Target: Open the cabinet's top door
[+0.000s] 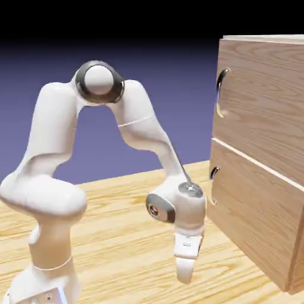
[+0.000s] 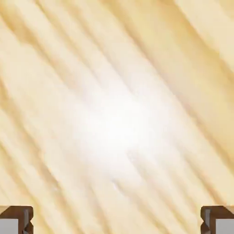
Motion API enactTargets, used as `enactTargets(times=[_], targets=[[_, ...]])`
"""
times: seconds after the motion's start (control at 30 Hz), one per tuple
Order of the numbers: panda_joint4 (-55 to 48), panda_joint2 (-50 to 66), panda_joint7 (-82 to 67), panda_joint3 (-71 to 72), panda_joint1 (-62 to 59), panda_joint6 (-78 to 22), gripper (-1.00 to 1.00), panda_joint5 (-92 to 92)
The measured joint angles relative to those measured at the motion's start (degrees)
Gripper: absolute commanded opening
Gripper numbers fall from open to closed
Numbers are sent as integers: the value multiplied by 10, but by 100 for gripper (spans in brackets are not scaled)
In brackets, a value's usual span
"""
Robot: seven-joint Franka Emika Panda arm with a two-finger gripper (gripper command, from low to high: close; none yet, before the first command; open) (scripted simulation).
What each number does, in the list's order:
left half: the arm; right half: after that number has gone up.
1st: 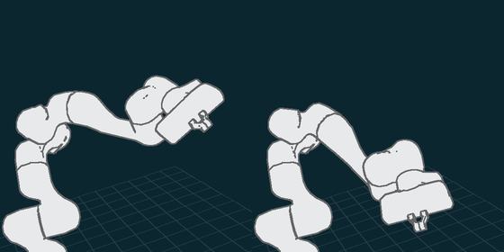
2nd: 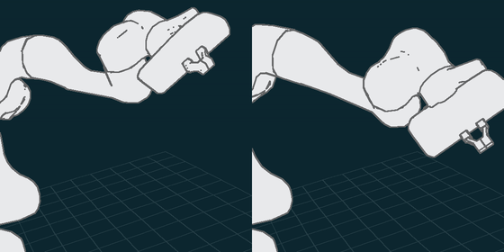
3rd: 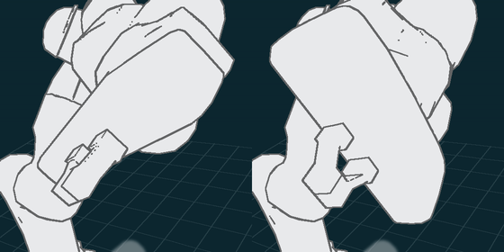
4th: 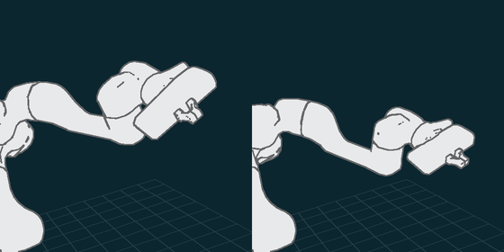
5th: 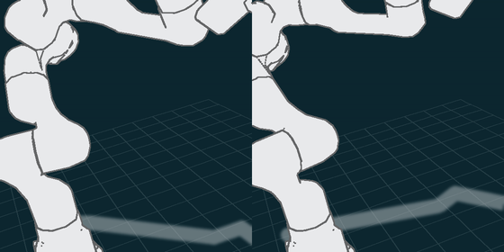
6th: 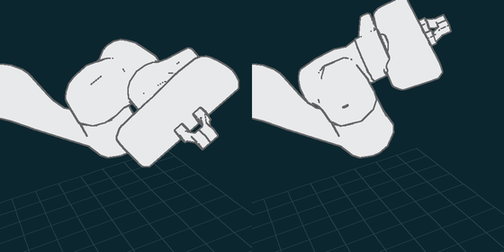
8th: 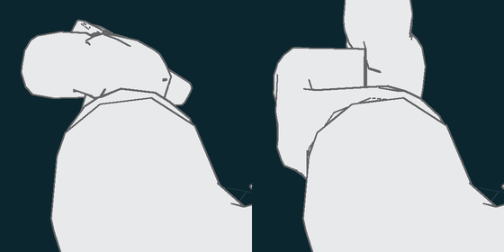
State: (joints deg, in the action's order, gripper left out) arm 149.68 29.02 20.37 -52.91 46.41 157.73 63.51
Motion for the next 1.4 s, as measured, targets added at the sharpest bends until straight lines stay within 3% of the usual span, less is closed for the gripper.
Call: enactTargets(times=[1.13,1.3,1.33,1.4], targets=[[-130,706,-253,-606,523,-186,0,727],[-194,714,-253,-611,473,-187,0,763],[-214,712,-251,-609,452,-186,-100,771],[-214,712,-251,-609,452,-186,-100,771]])
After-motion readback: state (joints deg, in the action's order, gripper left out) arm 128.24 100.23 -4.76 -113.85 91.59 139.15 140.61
